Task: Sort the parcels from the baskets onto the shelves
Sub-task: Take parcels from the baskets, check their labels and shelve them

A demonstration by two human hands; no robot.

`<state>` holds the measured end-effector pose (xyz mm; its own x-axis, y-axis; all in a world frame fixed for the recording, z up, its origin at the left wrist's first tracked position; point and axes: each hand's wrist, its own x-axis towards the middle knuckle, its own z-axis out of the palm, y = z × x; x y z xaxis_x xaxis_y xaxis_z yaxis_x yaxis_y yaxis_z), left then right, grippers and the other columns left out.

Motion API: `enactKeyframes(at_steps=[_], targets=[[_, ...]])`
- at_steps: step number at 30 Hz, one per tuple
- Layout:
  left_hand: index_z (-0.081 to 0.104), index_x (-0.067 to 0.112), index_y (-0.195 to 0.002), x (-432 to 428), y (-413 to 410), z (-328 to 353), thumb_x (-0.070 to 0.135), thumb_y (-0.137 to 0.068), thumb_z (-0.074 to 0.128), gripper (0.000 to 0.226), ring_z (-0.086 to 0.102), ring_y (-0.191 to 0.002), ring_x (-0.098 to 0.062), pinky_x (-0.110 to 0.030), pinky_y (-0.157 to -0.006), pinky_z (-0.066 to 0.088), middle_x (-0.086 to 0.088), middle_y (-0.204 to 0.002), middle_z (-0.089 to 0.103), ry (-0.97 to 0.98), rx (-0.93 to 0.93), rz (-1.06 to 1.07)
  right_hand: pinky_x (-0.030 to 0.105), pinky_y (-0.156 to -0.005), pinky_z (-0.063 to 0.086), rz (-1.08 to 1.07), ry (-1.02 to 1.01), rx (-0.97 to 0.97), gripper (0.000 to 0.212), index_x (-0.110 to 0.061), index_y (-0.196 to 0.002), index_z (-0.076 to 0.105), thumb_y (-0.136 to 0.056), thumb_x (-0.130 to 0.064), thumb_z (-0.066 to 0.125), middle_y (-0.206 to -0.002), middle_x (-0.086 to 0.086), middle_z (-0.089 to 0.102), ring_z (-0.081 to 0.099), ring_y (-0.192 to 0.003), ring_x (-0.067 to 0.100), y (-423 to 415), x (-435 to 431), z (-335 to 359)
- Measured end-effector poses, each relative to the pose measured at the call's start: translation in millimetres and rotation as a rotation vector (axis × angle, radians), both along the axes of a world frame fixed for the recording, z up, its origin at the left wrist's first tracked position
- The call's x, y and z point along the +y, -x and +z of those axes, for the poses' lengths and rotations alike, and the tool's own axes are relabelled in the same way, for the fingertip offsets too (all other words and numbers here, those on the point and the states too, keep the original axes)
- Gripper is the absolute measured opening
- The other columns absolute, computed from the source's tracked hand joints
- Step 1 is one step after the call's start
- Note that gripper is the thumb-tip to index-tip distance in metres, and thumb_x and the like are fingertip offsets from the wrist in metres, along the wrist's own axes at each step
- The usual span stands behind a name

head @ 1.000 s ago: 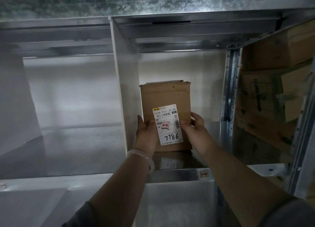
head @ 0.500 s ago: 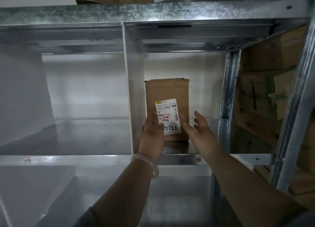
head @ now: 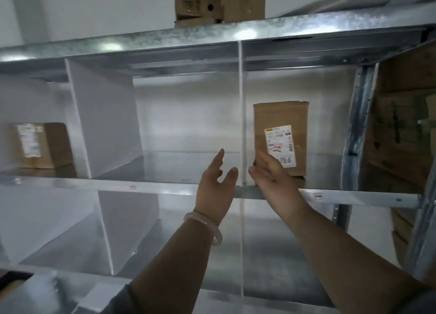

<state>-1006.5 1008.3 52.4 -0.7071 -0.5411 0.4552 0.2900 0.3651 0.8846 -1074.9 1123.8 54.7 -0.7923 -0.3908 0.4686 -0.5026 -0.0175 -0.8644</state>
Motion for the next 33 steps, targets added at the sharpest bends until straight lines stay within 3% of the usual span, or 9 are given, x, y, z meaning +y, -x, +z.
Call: enactKeyframes(at_steps=[3,10,14,20,22,25,28,31,33], targets=[[0.041,0.04,-0.144,-50,-55,-9,0.029,-0.096,0.059,0.052,0.05,-0.119,-0.005,-0.017,-0.092,0.034,0.013,-0.145,0.048,0.003,0.006,0.087,0.034,-0.108,0.038,0.05,-0.005,-0.011,0.051,-0.039,-0.141,0.042,-0.093,-0.038,0.06,-0.147,-0.012,0.043,0.045,-0.131,0.008,-42,-56,-3],[0.041,0.033,-0.145,-200,-217,-30,0.026,-0.095,0.06,0.054,0.055,-0.121,-0.013,-0.022,-0.1,0.037,0.003,-0.142,0.051,0.012,-0.074,0.361,0.023,-0.092,0.037,0.292,-0.1,-0.077,0.047,-0.039,-0.14,0.043,-0.095,-0.037,0.057,-0.14,-0.009,0.05,0.051,-0.114,0.005,-180,-224,-34],[0.038,0.032,-0.148,-275,-306,-48,0.028,-0.096,0.058,0.056,0.049,-0.123,-0.008,-0.019,-0.097,0.033,0.006,-0.146,0.046,-0.045,-0.107,0.489,0.022,-0.093,0.036,0.489,-0.122,-0.096,0.047,-0.039,-0.14,0.043,-0.095,-0.035,0.058,-0.141,-0.006,0.049,0.052,-0.114,0.004,-267,-317,-49],[0.04,0.03,-0.147,-360,-399,-73,0.042,-0.09,0.06,0.061,0.053,-0.127,-0.018,-0.042,-0.11,0.041,0.003,-0.141,0.052,-0.147,-0.15,0.612,0.021,-0.094,0.033,0.662,-0.21,-0.116,0.049,-0.036,-0.144,0.04,-0.097,-0.038,0.053,-0.145,-0.006,0.045,0.048,-0.119,0.006,-343,-425,-66],[0.043,0.027,-0.145,-390,-418,-81,0.047,-0.087,0.061,0.064,0.057,-0.122,-0.015,-0.035,-0.108,0.043,0.001,-0.134,0.059,-0.162,-0.167,0.664,0.023,-0.097,0.034,0.691,-0.225,-0.126,0.047,-0.035,-0.143,0.04,-0.097,-0.038,0.052,-0.146,-0.005,0.044,0.048,-0.123,0.009,-354,-461,-76],[0.048,0.026,-0.135,-440,-435,-97,0.027,-0.098,0.056,0.038,0.059,-0.096,0.001,-0.008,-0.082,0.045,0.011,-0.107,0.06,-0.202,-0.196,0.71,0.025,-0.101,0.034,0.741,-0.265,-0.12,0.046,-0.033,-0.143,0.039,-0.099,-0.039,0.049,-0.148,-0.003,0.044,0.046,-0.13,0.014,-369,-519,-96],[0.05,0.022,-0.139,-485,-440,-107,0.028,-0.098,0.056,0.042,0.06,-0.106,-0.002,-0.013,-0.091,0.044,0.009,-0.119,0.064,-0.207,-0.219,0.761,0.026,-0.101,0.035,0.784,-0.272,-0.145,0.046,-0.035,-0.143,0.04,-0.098,-0.041,0.049,-0.147,-0.003,0.046,0.047,-0.129,0.013,-373,-566,-114],[0.052,0.022,-0.135,-541,-439,-114,0.026,-0.099,0.054,0.037,0.054,-0.083,0.018,0.003,-0.071,0.039,0.027,-0.096,0.057,-0.199,-0.237,0.8,0.028,-0.098,0.036,0.804,-0.28,-0.178,0.046,-0.037,-0.142,0.041,-0.097,-0.044,0.05,-0.145,-0.003,0.048,0.048,-0.126,0.012,-367,-626,-127],[0.051,0.019,-0.139,-579,-437,-116,0.027,-0.099,0.053,0.041,0.051,-0.08,0.017,0.002,-0.068,0.038,0.03,-0.092,0.052,-0.21,-0.271,0.832,0.029,-0.094,0.036,0.805,-0.309,-0.193,0.047,-0.038,-0.142,0.041,-0.097,-0.045,0.049,-0.143,-0.004,0.05,0.049,-0.123,0.01,-360,-665,-131]])
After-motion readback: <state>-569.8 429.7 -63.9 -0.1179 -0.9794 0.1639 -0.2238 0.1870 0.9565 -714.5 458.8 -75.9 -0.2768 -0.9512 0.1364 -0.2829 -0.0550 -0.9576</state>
